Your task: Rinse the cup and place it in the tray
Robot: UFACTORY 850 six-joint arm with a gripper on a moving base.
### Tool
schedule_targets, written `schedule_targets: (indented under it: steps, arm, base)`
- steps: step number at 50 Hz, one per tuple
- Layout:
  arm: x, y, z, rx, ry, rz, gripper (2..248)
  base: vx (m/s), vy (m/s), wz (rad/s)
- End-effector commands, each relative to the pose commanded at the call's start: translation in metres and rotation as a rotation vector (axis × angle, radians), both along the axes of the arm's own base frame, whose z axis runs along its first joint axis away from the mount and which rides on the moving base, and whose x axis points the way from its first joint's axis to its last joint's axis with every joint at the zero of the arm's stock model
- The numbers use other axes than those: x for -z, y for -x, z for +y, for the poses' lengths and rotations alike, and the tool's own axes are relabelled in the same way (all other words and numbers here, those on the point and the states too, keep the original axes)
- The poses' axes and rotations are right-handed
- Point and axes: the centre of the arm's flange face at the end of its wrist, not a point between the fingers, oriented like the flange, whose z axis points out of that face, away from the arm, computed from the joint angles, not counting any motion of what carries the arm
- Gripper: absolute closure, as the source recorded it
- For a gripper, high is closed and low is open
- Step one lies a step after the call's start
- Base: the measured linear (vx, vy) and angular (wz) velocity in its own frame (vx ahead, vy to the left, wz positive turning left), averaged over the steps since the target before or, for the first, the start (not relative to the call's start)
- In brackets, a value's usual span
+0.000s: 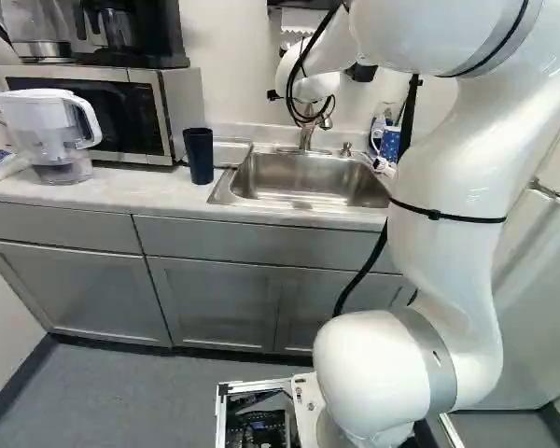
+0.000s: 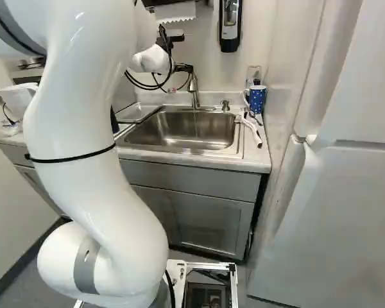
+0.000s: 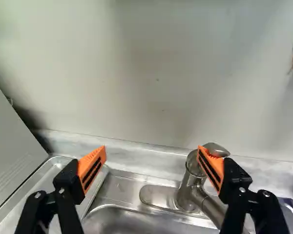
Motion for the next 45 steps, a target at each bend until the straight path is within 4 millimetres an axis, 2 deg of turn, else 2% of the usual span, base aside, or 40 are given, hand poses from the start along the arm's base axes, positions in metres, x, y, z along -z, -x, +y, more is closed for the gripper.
schedule_targets:
  steps: [9, 22, 45]
  arm:
    - [-0.001, 0.008, 0.000, 0.000, 0.000, 0.003, 3]
    - [-0.002, 0.032, -0.007, 0.010, 0.000, 0.009, 3]
    - [-0.004, 0.066, -0.033, 0.056, 0.000, 0.016, 3]
  base:
    - [0.000, 0.000, 0.000]
    - [0.000, 0.000, 0.000]
    - [0.000, 0.000, 0.000]
